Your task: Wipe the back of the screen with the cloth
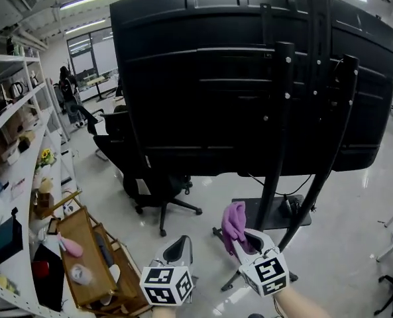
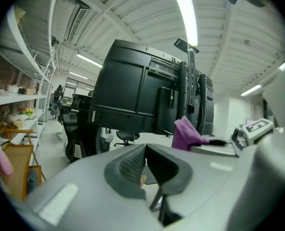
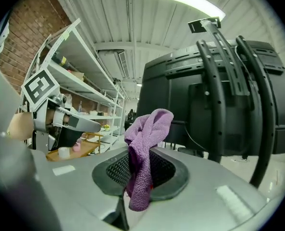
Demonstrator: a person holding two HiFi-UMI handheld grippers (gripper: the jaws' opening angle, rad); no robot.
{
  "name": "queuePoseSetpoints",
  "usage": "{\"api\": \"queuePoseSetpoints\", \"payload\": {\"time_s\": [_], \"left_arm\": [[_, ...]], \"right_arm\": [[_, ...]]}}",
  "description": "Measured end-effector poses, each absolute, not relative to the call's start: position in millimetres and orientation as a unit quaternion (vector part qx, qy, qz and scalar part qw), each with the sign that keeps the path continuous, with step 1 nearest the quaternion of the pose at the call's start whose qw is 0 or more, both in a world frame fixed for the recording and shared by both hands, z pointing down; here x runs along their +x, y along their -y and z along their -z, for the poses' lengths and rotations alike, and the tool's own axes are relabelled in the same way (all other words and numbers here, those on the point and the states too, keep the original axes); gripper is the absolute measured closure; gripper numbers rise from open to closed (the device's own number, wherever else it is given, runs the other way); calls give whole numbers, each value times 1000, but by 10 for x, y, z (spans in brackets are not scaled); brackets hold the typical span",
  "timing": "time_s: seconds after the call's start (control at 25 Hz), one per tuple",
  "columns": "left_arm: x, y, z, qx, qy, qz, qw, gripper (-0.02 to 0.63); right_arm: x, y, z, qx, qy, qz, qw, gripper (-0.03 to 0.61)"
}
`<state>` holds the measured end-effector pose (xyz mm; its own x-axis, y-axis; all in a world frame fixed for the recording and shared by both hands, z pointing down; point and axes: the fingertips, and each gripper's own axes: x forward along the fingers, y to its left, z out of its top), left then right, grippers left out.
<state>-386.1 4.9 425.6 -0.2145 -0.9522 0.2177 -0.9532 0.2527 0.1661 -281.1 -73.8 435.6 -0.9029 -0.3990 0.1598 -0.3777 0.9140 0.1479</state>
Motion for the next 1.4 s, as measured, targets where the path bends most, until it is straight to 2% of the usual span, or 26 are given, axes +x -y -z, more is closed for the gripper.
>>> {"api": "queuePoseSetpoints", "payload": {"time_s": [0.16,0.32,0.56,0.8,0.96,1.16,1.4], "left_arm": [[-4536,30,-3745,635,761,-25,127,606],[-4958,328,-2956,655,750,-52,79,606],[-5100,942,-1572,698,715,-25,25,606],[-5340,1549,-795,704,709,-43,-20,606],[-5365,1985,-409,697,715,-48,-40,606],[-5428,2298,-74,690,720,-44,-64,606],[-5655,2396,130,676,731,-42,-83,606]], "right_arm": [[-3627,654,-3619,209,972,91,60,509],[-3944,881,-2519,261,954,147,17,511],[-3824,1496,-837,336,924,183,-19,511],[-3751,2046,350,399,892,201,-62,511],[-3572,2575,755,452,865,211,-57,511],[-3474,3157,869,504,839,204,-30,511],[-3840,3243,890,493,845,207,-19,511]]}}
